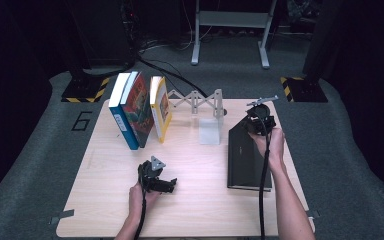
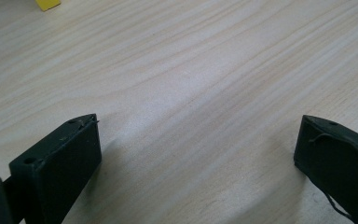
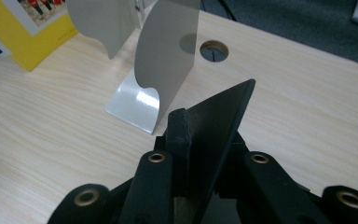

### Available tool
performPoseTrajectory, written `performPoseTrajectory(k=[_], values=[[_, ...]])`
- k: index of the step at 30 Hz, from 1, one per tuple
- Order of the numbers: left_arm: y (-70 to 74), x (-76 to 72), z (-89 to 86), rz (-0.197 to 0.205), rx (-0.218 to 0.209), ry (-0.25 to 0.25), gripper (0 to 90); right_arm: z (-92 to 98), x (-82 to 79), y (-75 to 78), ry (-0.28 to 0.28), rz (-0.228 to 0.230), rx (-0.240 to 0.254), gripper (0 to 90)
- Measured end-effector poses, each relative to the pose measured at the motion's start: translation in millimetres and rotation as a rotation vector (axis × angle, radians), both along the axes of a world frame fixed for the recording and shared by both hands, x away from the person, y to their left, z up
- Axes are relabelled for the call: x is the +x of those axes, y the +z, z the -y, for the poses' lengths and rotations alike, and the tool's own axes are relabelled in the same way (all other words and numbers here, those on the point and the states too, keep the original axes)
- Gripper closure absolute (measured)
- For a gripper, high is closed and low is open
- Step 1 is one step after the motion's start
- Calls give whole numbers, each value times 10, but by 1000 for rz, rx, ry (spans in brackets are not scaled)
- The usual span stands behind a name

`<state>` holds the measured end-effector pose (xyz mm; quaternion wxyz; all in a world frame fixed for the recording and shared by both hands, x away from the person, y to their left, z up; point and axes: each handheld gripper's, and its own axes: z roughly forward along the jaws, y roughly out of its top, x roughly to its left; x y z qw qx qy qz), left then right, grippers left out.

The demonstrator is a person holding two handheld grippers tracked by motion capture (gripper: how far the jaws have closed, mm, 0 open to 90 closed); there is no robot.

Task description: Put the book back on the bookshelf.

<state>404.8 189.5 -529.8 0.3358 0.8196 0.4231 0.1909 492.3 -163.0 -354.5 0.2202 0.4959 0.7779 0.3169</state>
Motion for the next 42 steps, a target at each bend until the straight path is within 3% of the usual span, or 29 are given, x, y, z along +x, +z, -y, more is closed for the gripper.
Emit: performPoseTrajectory(k=[5,9,13,17,22,42], values=[[0,0,0,0,0,0,5,-24,-98,46,-26,79,-4,797],[0,0,0,0,0,0,5,-23,-164,63,-29,173,-26,797],[0,-1,0,0,0,1,5,-40,-182,78,-36,203,-34,797],[0,0,0,0,0,0,5,-76,-238,66,-44,302,-63,796],[-1,-1,1,0,-2,1,5,-105,-295,59,-59,376,-70,797],[3,-1,3,-8,0,-3,5,-81,-806,-52,-39,539,-42,794]])
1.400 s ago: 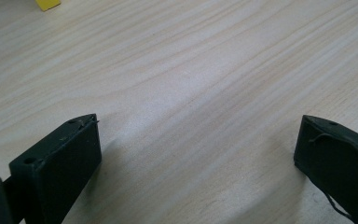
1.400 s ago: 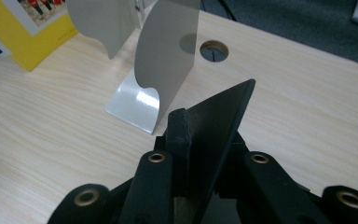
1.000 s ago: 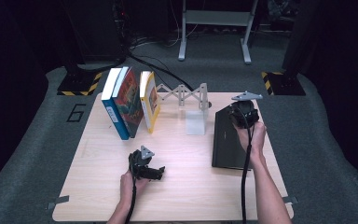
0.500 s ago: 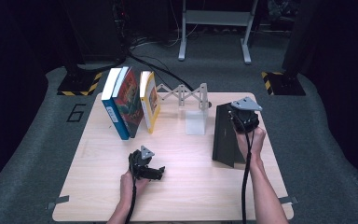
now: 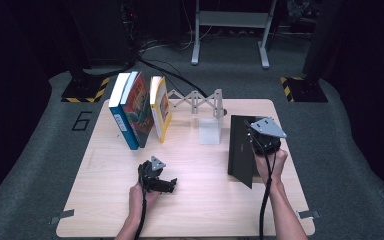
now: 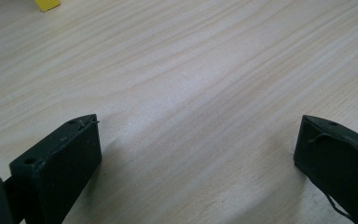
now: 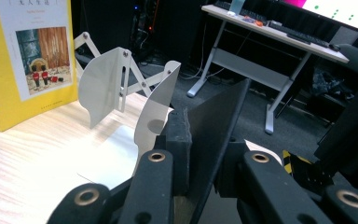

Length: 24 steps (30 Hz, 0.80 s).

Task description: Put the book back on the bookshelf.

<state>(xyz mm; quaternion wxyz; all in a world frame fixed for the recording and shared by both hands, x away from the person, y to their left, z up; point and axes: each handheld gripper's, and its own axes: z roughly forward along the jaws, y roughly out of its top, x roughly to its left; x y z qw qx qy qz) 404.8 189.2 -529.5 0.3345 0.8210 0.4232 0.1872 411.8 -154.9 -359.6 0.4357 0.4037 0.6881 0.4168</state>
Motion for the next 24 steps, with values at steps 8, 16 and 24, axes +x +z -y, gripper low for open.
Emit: performPoseTrajectory(k=[8,16,24], values=[[1,2,1,1,2,-2,5,79,-157,38,56,-72,64,810],[-4,4,6,7,-1,2,5,-18,-264,89,125,-136,77,853],[-3,8,5,7,0,-2,5,-167,-205,101,121,-93,17,863]])
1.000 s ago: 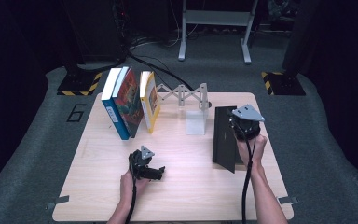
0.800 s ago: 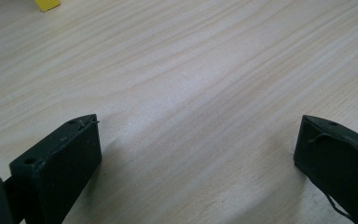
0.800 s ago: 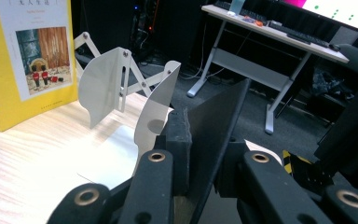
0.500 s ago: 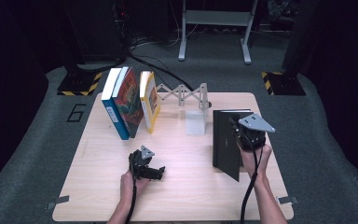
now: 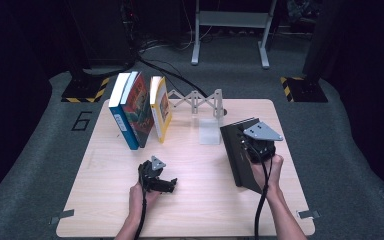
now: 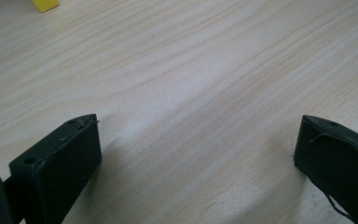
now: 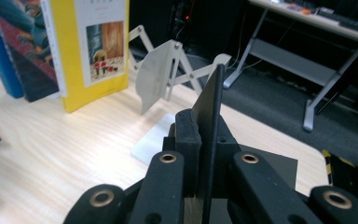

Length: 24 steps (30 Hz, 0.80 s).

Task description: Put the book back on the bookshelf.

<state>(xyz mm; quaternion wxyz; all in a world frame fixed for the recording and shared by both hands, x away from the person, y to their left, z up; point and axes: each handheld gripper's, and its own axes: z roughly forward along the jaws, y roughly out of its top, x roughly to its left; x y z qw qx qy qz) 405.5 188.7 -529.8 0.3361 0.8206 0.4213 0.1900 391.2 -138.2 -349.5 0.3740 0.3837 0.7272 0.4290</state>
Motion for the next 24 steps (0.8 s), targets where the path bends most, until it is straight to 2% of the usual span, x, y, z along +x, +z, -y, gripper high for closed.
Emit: performPoseTrajectory(k=[3,6,8,10,15,19,24], values=[[0,2,-1,0,1,-3,5,52,-3,21,-36,53,28,864],[0,2,0,0,1,-3,5,142,-10,38,-81,130,70,863],[0,2,0,0,0,-3,5,193,-11,18,-111,180,97,864],[0,2,1,0,0,-3,5,219,-4,-38,-127,202,104,865],[0,2,0,0,0,-3,5,237,-17,-249,-114,215,114,865],[-1,1,2,0,0,-3,5,320,-38,-275,-106,224,140,866],[-3,3,7,6,0,0,5,489,-79,-272,-74,164,204,878]])
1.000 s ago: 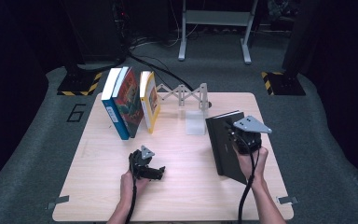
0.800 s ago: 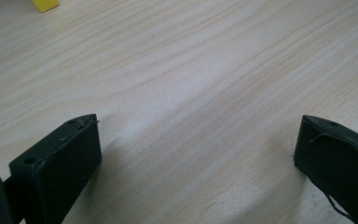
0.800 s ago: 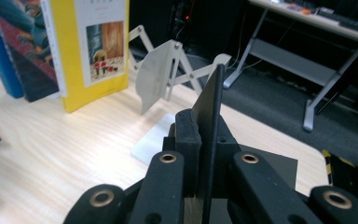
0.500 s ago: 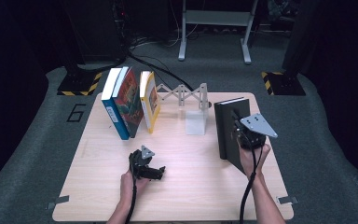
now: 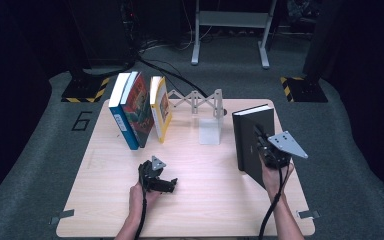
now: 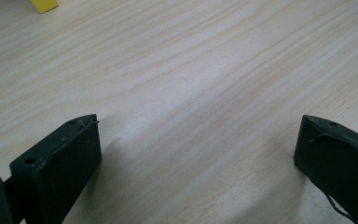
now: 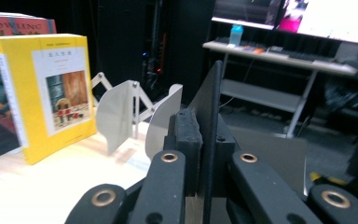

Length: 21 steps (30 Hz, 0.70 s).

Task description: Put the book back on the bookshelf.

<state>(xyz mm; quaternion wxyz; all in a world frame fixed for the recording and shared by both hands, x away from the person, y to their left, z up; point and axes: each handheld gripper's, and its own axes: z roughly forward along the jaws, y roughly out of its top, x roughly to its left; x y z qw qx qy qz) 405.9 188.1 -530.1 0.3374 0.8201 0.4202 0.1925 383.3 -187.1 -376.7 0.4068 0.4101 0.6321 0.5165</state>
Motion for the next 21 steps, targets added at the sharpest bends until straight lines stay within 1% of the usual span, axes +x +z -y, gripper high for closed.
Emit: performPoseTrajectory(k=[1,3,5,6,7,9,11,13,15,18,21], values=[[0,1,0,0,0,0,5,36,-3,11,12,-16,11,879],[0,2,2,-2,0,-2,5,65,-33,20,28,-35,1,880],[1,3,3,-2,1,-2,5,78,-70,21,37,-40,-10,881],[0,3,4,-2,1,-2,5,93,-87,10,42,-41,3,881],[0,3,4,-2,1,-2,6,109,-103,8,48,-41,-4,881],[7,5,4,-9,6,-7,5,135,-138,-7,53,-44,12,883],[9,6,4,-11,6,-9,5,148,-170,-18,61,-42,9,883],[9,7,5,-12,7,-10,5,175,-205,-34,71,-47,24,883],[3,9,11,-4,2,-7,5,200,-235,-44,81,-48,23,884],[3,11,13,-4,2,-9,5,220,-274,-41,93,-69,16,883],[1,10,18,-6,-3,-5,5,240,-314,-44,103,-78,1,883]])
